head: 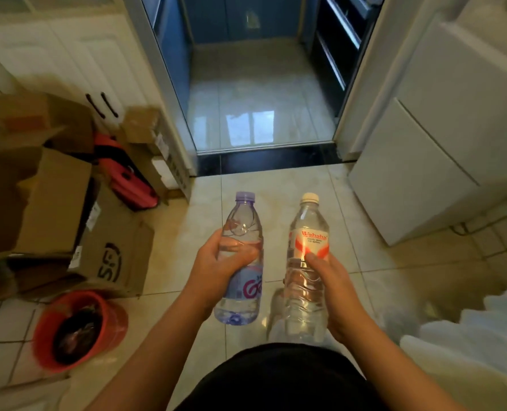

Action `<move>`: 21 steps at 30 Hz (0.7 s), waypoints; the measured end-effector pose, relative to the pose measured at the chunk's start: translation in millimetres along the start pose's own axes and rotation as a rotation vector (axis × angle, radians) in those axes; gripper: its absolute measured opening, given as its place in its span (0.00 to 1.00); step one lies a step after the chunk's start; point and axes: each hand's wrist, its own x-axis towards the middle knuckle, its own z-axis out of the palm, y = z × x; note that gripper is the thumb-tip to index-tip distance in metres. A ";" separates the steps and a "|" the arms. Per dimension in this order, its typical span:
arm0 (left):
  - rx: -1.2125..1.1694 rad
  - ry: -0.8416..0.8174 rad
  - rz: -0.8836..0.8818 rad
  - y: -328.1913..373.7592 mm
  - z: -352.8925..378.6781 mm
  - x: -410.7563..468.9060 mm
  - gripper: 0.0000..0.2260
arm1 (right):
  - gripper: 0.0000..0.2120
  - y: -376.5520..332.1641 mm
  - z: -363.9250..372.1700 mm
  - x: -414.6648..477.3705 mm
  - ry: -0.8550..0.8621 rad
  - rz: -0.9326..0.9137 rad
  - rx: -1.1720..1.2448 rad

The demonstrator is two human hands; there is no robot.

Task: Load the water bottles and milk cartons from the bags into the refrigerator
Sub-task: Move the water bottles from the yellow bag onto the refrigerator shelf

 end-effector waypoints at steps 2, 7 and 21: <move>0.004 0.005 -0.016 8.0 -0.1 23.9 0.17 | 0.13 -10.6 6.8 24.8 -0.003 0.001 -0.028; 0.044 0.044 -0.018 39.4 6.2 96.7 0.20 | 0.13 -54.0 21.3 105.1 -0.048 -0.022 -0.092; 0.081 0.017 0.064 162.6 104.7 306.8 0.13 | 0.15 -214.9 -26.6 292.6 0.035 -0.146 -0.073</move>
